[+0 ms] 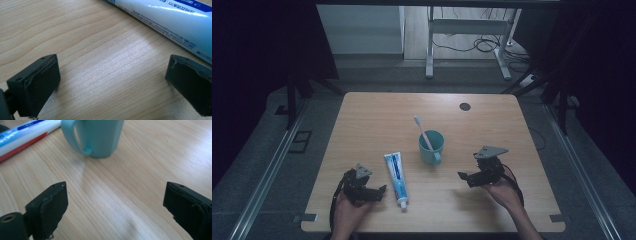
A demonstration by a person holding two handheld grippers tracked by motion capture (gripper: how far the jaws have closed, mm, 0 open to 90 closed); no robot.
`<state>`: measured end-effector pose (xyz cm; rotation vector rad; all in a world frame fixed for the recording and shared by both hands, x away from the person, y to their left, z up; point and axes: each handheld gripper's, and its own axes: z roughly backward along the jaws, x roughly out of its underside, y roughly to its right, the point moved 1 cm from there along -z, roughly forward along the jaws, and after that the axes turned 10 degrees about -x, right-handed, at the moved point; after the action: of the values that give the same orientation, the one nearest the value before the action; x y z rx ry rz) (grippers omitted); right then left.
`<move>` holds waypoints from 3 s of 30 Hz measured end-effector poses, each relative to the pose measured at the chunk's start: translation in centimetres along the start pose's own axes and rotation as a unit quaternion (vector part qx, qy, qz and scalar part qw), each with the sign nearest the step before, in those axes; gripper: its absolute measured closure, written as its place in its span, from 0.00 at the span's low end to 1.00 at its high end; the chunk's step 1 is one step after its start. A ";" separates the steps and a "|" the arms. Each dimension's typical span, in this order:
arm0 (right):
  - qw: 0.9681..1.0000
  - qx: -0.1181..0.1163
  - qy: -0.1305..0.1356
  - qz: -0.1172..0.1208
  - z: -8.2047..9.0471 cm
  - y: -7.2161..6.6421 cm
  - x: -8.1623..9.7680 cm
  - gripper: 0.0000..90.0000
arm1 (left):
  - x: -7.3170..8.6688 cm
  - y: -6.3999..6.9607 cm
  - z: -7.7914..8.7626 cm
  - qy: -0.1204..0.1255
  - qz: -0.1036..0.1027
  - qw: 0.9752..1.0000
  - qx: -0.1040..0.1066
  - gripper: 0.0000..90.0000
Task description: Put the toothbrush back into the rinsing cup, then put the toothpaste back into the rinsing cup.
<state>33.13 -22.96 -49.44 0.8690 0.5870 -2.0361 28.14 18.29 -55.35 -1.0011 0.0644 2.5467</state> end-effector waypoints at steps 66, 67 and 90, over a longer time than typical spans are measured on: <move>0.998 0.030 -0.025 -0.047 0.2 0.6 7.5 0.03 | -0.9 0.4 1.9 0.035 -0.013 0.999 0.038 0.55; 0.998 0.030 -0.025 -0.047 0.2 0.6 7.5 0.04 | -1.0 0.5 2.0 0.038 -0.014 0.998 0.044 0.59; 0.998 0.035 -0.022 -0.051 0.2 0.6 7.5 0.05 | -3.6 4.7 3.1 0.055 -0.055 0.991 0.106 0.99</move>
<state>30.38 -27.27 -55.00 0.8479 0.5486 -2.1733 26.72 13.33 -51.13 -1.0301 0.2957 2.3265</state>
